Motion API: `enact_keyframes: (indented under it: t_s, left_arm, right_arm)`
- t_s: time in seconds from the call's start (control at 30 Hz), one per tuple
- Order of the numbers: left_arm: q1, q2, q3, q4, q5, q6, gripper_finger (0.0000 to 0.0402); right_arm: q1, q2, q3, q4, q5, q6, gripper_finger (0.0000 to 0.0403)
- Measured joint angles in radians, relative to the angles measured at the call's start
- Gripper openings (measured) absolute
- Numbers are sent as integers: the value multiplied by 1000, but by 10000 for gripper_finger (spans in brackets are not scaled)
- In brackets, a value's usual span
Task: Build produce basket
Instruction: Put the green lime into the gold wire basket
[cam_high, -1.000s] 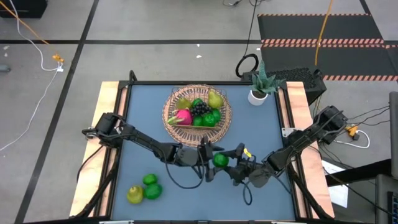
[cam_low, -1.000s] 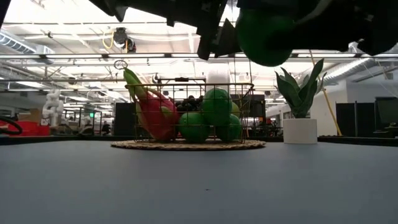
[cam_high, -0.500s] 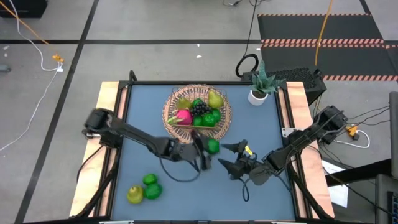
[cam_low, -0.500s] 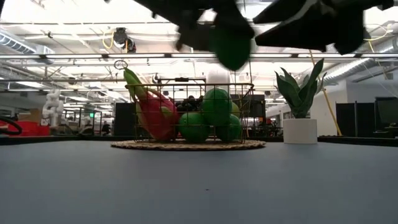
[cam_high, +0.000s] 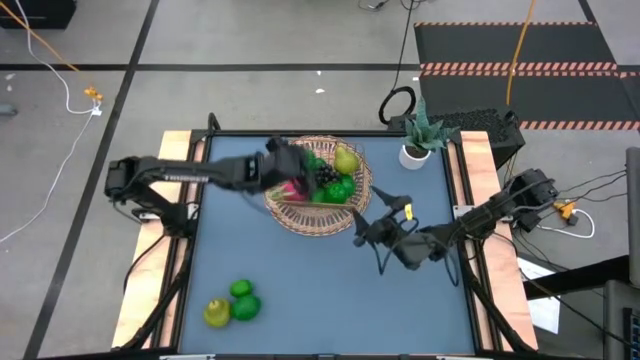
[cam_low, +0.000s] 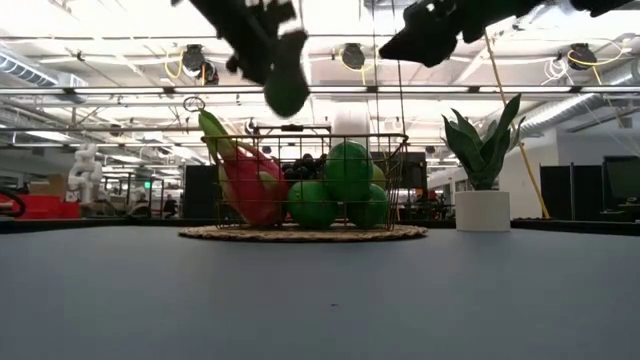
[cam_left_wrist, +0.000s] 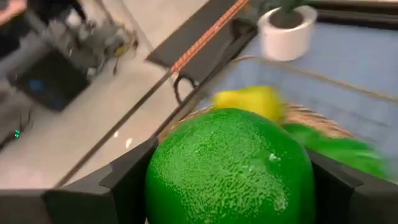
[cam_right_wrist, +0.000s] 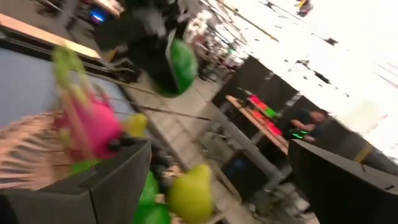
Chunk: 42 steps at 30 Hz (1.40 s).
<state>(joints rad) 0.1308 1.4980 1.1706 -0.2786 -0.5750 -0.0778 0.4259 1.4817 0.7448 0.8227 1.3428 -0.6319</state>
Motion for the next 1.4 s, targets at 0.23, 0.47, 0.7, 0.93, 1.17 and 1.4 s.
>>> enact_keyframes:
  t_s: [0.23, 0.47, 0.7, 0.93, 1.17, 1.4]
  left_arm:
    - [237, 85, 0, -43, 229, -10, 315]
    - [307, 130, 0, -65, 411, -117, 332]
    - [290, 134, 1, -67, 414, -135, 381]
    - [237, 62, 26, -164, 412, -176, 385]
    - [28, -59, 31, -290, 282, -261, 352]
    - [-313, -72, 30, -452, 193, -437, 318]
  right_arm:
    - [-65, -5, 0, 198, 72, -144, 374]
    - [-79, -4, -32, 217, 70, -110, 374]
    - [-71, -4, -50, 228, 70, -90, 374]
    - [-23, -11, -50, 287, 102, -141, 375]
    - [51, -101, -50, 315, 100, -173, 375]
    - [152, -189, -50, 311, 99, -168, 375]
